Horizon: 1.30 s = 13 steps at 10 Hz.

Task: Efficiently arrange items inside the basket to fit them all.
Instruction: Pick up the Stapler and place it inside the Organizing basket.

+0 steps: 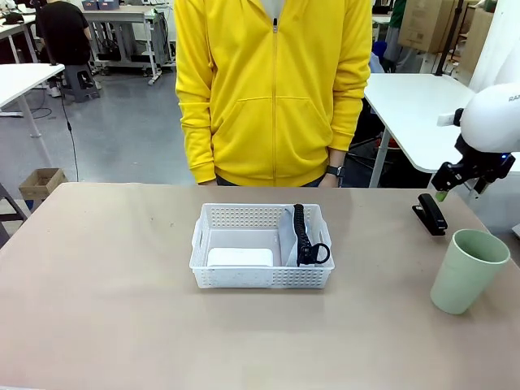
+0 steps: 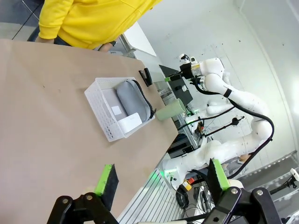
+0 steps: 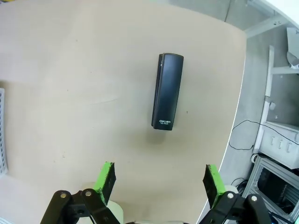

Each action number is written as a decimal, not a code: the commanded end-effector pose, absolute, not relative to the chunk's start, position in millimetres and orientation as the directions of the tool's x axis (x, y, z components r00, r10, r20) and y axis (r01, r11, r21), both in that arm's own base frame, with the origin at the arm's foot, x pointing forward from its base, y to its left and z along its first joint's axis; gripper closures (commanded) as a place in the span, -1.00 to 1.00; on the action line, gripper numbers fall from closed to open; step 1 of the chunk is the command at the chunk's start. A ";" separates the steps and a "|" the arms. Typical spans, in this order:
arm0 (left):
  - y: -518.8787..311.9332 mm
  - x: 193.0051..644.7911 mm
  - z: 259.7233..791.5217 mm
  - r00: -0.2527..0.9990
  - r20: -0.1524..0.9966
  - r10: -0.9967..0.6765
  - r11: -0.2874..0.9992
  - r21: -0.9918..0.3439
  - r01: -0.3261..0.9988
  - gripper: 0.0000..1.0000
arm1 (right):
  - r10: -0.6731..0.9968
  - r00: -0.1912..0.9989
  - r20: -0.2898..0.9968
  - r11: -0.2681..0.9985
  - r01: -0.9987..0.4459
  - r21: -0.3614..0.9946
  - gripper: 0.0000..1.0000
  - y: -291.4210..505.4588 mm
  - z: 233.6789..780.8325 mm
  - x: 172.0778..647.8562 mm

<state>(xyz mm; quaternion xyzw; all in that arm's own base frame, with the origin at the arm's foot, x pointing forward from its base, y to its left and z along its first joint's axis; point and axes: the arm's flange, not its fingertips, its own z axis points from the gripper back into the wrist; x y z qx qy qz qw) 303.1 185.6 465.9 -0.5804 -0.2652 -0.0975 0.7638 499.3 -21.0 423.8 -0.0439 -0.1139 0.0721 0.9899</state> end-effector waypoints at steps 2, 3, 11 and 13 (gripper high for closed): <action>183.3 301.8 470.4 0.836 0.520 0.176 0.289 -0.839 0.461 -1.00 | 0.144 0.966 0.215 0.989 -0.136 -0.051 -1.00 -32.9 423.1 513.1; 183.3 301.8 470.4 0.836 0.520 0.176 0.289 -0.839 0.461 -1.00 | 0.157 0.965 0.212 0.987 -0.159 -0.008 -1.00 -42.4 418.5 525.5; 183.3 301.8 470.4 0.836 0.520 0.176 0.289 -0.839 0.461 -1.00 | 0.183 0.972 0.147 0.983 -0.177 -0.054 -1.00 -50.2 355.7 580.1; 183.3 301.8 470.4 0.836 0.520 0.176 0.289 -0.839 0.461 -1.00 | 0.210 0.968 0.140 0.978 -0.209 -0.021 -1.00 -49.3 338.2 584.6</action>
